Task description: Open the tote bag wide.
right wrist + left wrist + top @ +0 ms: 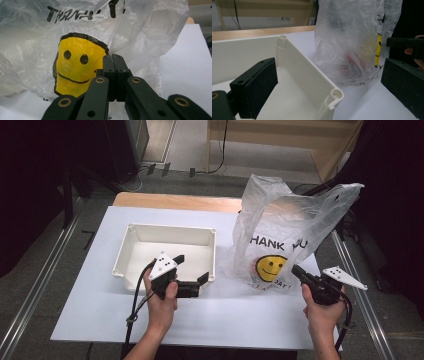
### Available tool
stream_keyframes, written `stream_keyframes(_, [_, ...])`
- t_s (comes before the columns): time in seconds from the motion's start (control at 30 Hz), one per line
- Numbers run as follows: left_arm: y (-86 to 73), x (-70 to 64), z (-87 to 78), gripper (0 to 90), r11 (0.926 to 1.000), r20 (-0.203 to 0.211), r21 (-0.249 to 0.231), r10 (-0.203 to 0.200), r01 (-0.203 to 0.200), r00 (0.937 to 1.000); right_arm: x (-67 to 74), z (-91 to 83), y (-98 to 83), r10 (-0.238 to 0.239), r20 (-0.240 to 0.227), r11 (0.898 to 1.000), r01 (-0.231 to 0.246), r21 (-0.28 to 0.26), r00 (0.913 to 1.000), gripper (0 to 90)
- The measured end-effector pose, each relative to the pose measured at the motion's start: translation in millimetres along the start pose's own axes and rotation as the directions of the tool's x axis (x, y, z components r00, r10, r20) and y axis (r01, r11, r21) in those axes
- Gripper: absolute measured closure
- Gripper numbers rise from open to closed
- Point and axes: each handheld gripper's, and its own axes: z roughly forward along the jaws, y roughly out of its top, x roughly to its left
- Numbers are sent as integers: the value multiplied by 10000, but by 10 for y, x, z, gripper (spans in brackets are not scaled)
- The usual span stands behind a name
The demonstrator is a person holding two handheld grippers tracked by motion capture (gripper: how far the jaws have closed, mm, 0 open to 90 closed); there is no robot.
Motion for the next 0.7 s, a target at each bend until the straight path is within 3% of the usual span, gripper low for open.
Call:
stream_keyframes(0.17, [60,-118,129,9,9999,235,11,157,-157,9996,0,1,-33,-63,-310,10000,62,-39,9995,900])
stream_keyframes(0.2, [94,-171,183,9,9994,311,65,338,-340,9989,5,-4,-47,47,-422,10000,-47,-2,9991,900])
stream_keyframes(0.47, [189,-336,380,9,9973,421,268,672,-683,9969,-12,-39,-80,-2,-895,10000,3,13,9960,900])
stream_keyframes(0.7, [304,-432,504,12,9970,268,103,770,-772,9967,-2,-22,-88,-343,-1427,9992,368,156,9892,900])
